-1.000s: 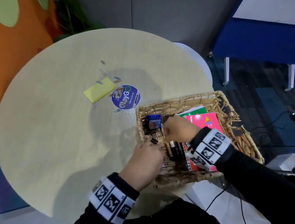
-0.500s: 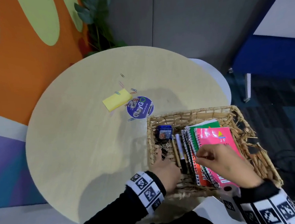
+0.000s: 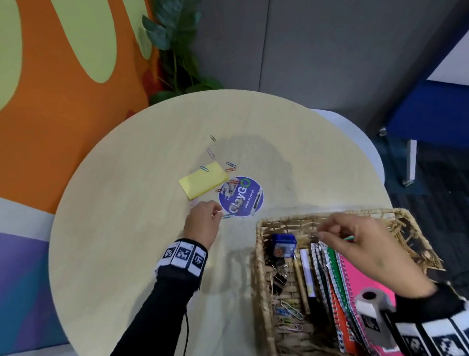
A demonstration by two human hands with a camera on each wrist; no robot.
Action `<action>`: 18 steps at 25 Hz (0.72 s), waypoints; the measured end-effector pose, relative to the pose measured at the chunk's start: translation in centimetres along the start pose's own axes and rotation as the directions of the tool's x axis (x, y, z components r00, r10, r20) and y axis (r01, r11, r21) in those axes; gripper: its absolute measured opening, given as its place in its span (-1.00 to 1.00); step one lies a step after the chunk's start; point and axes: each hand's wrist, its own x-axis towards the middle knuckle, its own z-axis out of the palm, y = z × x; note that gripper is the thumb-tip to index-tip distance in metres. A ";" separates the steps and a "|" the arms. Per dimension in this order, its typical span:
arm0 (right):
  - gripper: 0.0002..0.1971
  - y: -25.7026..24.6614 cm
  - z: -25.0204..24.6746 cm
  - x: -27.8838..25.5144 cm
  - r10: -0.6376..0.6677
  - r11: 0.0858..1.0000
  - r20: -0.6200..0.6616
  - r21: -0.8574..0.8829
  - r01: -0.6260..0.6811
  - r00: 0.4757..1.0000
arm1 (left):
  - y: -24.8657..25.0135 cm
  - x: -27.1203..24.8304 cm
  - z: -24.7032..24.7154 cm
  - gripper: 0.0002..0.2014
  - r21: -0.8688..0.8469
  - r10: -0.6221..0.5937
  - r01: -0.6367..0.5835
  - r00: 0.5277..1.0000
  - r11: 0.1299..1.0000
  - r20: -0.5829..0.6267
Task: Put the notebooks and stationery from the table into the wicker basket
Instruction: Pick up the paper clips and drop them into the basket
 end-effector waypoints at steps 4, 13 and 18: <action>-0.98 -2.6 -1.1 5.9 -0.044 0.998 -0.022 -0.044 0.043 0.999 | -0.9 3.2 2.6 -0.78 0.028 0.011 -0.015 0.993 1.000 0.119; -0.86 -5.6 3.1 22.4 -0.165 0.886 0.303 -0.372 0.276 0.939 | -1.0 6.1 4.4 -0.73 0.163 -0.018 -0.032 0.956 0.986 0.292; -0.82 -3.6 11.1 28.8 0.015 0.815 0.499 -0.508 0.278 0.866 | -0.6 4.6 5.0 -0.74 0.168 0.036 -0.074 0.976 0.983 0.215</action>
